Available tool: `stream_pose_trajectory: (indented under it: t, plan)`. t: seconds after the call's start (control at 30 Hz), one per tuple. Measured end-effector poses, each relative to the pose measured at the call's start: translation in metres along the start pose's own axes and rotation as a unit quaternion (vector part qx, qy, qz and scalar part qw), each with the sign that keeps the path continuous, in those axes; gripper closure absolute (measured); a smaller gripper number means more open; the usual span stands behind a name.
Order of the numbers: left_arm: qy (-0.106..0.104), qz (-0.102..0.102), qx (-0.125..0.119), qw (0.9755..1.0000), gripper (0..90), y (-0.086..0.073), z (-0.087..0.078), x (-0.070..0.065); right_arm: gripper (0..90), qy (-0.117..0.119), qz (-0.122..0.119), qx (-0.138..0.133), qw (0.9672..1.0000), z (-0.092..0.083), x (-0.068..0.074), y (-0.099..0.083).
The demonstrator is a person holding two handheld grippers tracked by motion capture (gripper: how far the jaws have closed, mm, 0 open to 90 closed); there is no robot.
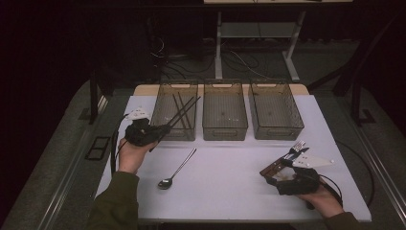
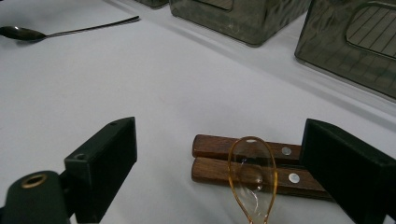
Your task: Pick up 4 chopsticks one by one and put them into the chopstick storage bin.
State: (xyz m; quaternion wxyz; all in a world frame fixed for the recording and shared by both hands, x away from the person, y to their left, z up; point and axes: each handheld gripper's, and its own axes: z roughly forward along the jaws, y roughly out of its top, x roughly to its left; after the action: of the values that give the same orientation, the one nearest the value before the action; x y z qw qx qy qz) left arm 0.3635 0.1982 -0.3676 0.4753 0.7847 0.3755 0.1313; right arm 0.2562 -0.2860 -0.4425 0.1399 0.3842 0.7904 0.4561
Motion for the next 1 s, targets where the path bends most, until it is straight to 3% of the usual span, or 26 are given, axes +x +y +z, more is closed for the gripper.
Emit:
stream_pose_trajectory:
  t: [0.67, 0.9, 1.0]
  plan:
    - [0.025, -0.004, -0.009, 0.9996, 85.2, 0.045, 0.030, 0.024, 11.0, 0.003, 0.002, -0.004, 1.0000, -0.001, 0.000, 0.000]
    - [0.041, -0.010, 0.004, 0.9991, 85.1, 0.050, 0.048, 0.034, 11.0, 0.002, 0.003, -0.005, 1.0000, -0.002, 0.000, 0.000]
    - [0.054, -0.008, 0.021, 0.9983, 85.1, 0.051, 0.055, 0.038, 11.0, 0.003, 0.003, -0.006, 1.0000, -0.002, 0.000, 0.000]
